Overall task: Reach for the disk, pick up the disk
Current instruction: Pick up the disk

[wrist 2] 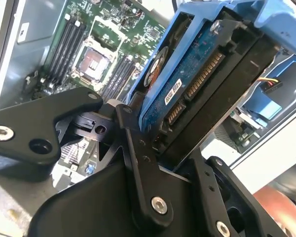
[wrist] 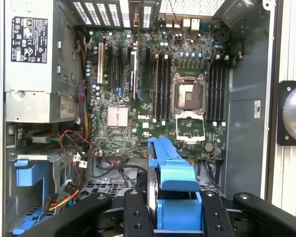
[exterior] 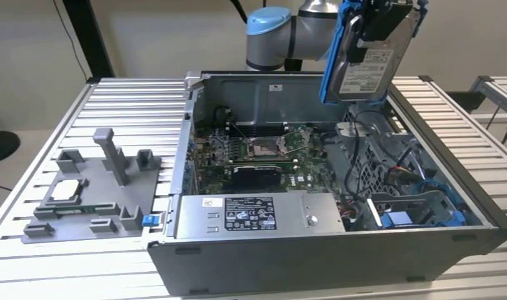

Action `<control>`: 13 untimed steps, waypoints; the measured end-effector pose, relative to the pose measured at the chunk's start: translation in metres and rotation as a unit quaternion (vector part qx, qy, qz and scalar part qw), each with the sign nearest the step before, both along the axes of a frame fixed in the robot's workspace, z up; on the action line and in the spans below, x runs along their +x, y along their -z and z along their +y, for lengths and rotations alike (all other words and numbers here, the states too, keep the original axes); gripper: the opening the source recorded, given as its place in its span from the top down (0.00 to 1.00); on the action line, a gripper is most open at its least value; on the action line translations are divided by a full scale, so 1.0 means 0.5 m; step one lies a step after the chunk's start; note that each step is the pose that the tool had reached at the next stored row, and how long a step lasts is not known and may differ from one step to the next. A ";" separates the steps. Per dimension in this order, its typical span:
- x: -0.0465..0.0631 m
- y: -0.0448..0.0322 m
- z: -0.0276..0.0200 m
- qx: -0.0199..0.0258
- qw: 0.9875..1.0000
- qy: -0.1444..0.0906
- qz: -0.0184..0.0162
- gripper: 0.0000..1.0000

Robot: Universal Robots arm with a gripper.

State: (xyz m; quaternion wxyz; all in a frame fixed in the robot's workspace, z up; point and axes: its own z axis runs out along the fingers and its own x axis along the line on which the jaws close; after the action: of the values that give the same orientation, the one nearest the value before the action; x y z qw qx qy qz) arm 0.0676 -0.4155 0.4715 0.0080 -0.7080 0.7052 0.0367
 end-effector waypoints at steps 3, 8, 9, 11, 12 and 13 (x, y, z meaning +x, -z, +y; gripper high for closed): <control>0.000 0.000 -0.0043 0.000 1.000 0.000 0.000 1.00; 0.000 0.001 -0.0119 0.000 1.000 0.000 0.000 1.00; 0.000 0.001 -0.0137 0.000 1.000 0.000 0.000 1.00; 0.000 0.001 -0.0169 0.000 1.000 0.000 0.000 1.00; 0.000 0.001 -0.0184 0.000 1.000 0.000 0.000 1.00; 0.001 0.001 -0.0197 0.000 1.000 0.000 0.000 1.00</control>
State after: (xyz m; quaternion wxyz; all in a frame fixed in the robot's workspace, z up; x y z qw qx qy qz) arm 0.0679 -0.4254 0.4709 0.0080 -0.7080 0.7052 0.0367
